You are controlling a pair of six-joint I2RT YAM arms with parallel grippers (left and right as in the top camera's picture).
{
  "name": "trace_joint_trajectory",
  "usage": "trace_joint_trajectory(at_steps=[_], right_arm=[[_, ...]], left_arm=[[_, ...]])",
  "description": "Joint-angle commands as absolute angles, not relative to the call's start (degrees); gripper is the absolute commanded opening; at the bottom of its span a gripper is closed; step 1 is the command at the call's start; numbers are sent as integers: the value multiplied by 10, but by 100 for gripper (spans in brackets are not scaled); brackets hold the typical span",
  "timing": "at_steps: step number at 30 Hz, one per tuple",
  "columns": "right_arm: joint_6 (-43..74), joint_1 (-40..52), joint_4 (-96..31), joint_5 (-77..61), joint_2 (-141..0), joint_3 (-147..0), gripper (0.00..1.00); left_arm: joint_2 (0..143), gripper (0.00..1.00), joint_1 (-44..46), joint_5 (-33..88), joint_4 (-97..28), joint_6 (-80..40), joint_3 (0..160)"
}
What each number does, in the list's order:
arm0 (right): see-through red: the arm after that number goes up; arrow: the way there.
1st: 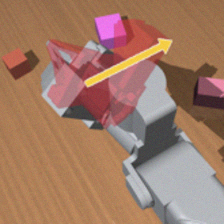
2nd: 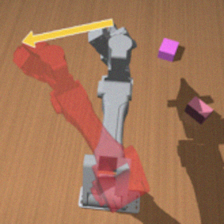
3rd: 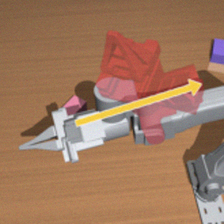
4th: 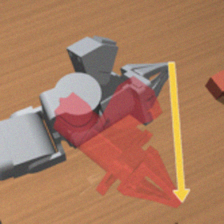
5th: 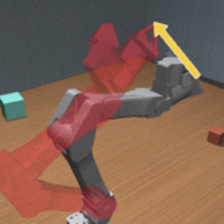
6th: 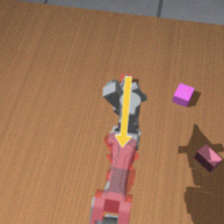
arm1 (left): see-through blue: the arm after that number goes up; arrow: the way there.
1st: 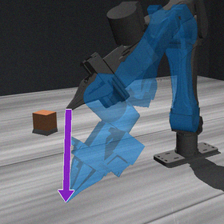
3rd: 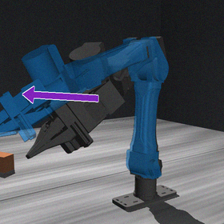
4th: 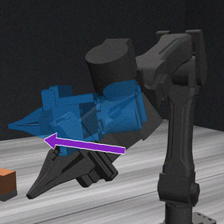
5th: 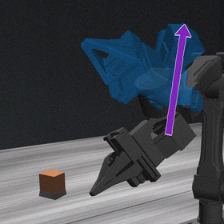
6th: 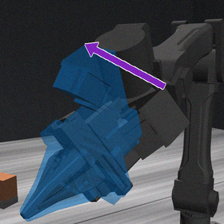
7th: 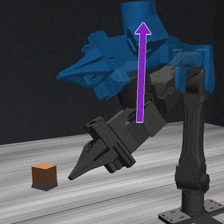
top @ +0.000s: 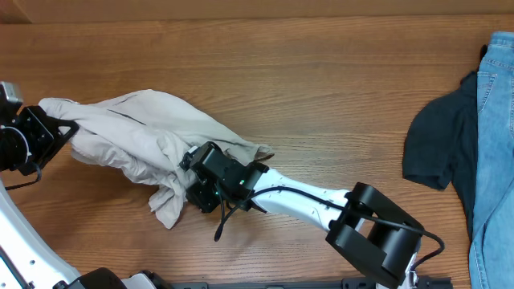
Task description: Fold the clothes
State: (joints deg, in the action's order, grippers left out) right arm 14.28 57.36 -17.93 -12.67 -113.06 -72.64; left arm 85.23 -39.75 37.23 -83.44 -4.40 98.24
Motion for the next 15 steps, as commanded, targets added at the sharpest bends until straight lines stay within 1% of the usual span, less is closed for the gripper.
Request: trace_joint_trajectory(at_steps=[1,3,4,5,6,8,9,10,11,12,14,15], right_arm=[[164,557,-221,-56,-1123,-731,4],[163,529,-296,65,-1104,-739,4],[144,507,-333,130,-1091,-745,4],[114,488,-350,164,-1081,-749,4],[74,463,-361,184,-1070,-754,4],[37,412,-366,158,-1055,-763,4],[29,389,-369,135,-1050,-765,15],[29,377,-374,126,-1047,-765,43],[30,359,-382,112,-1044,-765,64],[36,338,-399,79,-1042,-766,70],[50,315,-430,-31,-1040,-766,71],[50,307,-445,-97,-1040,-766,73]], left_arm=[[838,4,-397,401,-834,-30,1004],[838,4,-397,396,-832,-29,1004],[838,4,-397,384,-829,-29,1004],[838,4,-397,371,-827,-29,1004],[838,4,-397,359,-827,-29,1004],[839,4,-397,349,-826,-28,1004],[839,4,-397,348,-825,-27,1004],[839,4,-397,346,-825,-27,1004],[839,4,-397,341,-826,-27,1004],[838,4,-397,341,-829,-21,1004],[838,4,-397,340,-836,-11,1004],[839,4,-397,339,-838,-10,1004]])
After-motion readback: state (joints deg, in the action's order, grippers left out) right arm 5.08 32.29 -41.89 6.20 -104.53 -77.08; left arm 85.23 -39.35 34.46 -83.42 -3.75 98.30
